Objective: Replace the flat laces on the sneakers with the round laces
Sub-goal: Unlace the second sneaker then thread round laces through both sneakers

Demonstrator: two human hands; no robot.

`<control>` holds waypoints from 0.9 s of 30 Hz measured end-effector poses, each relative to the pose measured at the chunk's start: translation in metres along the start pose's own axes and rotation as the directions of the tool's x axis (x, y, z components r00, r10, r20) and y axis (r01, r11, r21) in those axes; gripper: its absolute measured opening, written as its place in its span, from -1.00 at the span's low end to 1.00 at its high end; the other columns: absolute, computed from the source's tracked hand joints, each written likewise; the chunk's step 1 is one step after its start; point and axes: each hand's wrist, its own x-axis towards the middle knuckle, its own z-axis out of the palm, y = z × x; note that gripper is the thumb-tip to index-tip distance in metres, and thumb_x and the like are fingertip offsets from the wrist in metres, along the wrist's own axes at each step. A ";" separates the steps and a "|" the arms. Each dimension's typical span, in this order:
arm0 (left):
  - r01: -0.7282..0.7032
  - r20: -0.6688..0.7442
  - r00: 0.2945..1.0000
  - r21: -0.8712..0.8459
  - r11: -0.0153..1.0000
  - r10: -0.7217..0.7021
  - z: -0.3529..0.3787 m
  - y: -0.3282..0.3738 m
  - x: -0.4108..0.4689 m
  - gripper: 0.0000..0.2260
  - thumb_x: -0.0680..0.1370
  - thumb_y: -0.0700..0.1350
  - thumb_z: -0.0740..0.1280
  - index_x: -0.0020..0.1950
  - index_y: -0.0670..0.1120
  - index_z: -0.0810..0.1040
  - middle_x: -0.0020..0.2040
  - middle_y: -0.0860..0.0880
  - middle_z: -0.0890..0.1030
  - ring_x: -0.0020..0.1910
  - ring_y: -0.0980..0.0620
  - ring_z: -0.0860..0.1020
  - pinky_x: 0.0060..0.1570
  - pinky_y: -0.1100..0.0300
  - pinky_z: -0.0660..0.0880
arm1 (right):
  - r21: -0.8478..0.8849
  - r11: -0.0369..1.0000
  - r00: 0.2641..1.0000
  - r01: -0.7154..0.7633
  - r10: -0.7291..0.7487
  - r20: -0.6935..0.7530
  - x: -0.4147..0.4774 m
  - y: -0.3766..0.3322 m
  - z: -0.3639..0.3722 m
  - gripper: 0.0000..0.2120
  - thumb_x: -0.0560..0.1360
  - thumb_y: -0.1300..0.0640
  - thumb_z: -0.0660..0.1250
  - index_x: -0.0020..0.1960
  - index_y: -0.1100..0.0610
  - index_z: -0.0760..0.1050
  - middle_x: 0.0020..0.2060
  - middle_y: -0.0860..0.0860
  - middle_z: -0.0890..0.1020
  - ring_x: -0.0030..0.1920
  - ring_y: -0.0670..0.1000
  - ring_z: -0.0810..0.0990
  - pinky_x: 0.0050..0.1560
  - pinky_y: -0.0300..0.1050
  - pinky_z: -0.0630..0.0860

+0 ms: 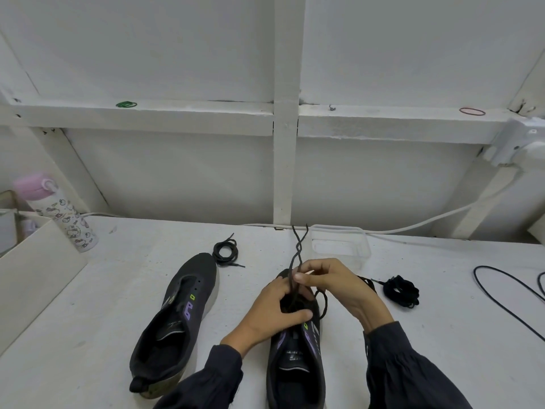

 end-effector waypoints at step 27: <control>0.007 -0.059 0.998 0.229 0.973 0.007 -0.001 -0.013 -0.002 -0.65 0.29 0.26 0.43 0.01 0.17 0.62 -0.02 0.26 0.60 0.08 0.25 0.49 0.17 0.18 0.42 | 0.262 0.864 0.840 0.430 -0.276 -0.468 -0.002 -0.108 -0.006 -0.87 0.45 0.47 0.35 -0.18 0.28 0.55 -0.42 0.05 0.60 -0.45 0.00 0.54 -0.35 -0.24 0.54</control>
